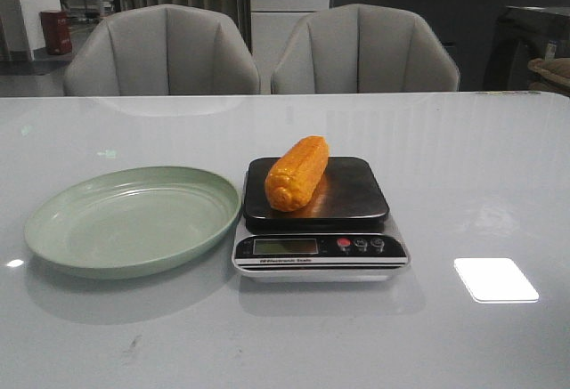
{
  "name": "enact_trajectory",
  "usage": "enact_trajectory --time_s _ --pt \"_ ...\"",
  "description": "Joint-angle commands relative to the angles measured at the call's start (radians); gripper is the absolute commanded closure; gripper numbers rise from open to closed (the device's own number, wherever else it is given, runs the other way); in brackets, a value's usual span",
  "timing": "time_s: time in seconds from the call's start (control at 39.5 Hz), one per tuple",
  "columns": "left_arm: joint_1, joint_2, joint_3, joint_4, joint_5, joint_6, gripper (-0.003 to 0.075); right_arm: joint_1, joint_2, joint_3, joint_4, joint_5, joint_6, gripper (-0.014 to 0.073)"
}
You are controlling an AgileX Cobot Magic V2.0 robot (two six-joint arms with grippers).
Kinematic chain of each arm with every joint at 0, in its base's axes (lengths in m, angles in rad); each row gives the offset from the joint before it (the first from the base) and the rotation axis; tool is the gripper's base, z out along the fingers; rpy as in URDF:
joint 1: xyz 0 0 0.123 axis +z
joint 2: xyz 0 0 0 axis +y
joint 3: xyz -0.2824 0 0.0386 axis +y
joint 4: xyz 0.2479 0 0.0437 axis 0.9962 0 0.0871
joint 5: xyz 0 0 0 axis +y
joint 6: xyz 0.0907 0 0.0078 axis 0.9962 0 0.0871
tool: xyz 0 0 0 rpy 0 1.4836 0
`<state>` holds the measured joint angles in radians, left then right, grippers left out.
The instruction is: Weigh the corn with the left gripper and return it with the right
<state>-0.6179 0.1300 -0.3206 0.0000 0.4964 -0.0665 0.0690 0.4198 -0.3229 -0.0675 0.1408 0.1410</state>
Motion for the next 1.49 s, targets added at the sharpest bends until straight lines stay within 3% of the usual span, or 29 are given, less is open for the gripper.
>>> enact_trajectory --time_s 0.0,0.2,0.28,0.35,0.51,0.71,1.01,1.27,1.47 --pt "-0.004 0.009 -0.024 0.000 -0.084 -0.002 0.0599 0.002 0.041 -0.056 0.004 -0.026 0.000 0.0435" --pt "-0.004 0.009 -0.024 0.000 -0.084 -0.002 0.0599 0.003 0.050 -0.060 0.027 0.041 0.000 0.0428" --pt "-0.004 0.009 -0.024 0.000 -0.085 -0.002 0.0599 0.027 0.060 -0.082 0.027 0.078 0.000 0.0379" --pt "-0.004 0.009 -0.024 0.000 -0.085 -0.002 0.0599 0.075 0.081 -0.118 0.020 0.125 -0.005 0.0279" --pt "-0.004 0.009 -0.024 0.000 -0.087 -0.002 0.0599 0.185 0.171 -0.193 -0.034 0.192 -0.020 -0.0022" --pt "-0.004 0.009 -0.024 0.000 -0.089 -0.002 0.0599 0.308 0.345 -0.307 -0.020 0.208 -0.019 -0.0014" --pt "-0.004 0.009 -0.024 0.000 -0.089 -0.002 0.0599 0.381 0.688 -0.606 0.178 0.354 -0.012 -0.0014" --pt "-0.004 0.009 -0.024 0.000 -0.091 -0.002 0.0599 0.390 0.992 -0.910 0.182 0.559 0.070 -0.0014" --pt "-0.004 0.009 -0.024 0.000 -0.102 -0.002 0.0599 0.404 1.192 -1.133 0.139 0.647 0.242 -0.0014"
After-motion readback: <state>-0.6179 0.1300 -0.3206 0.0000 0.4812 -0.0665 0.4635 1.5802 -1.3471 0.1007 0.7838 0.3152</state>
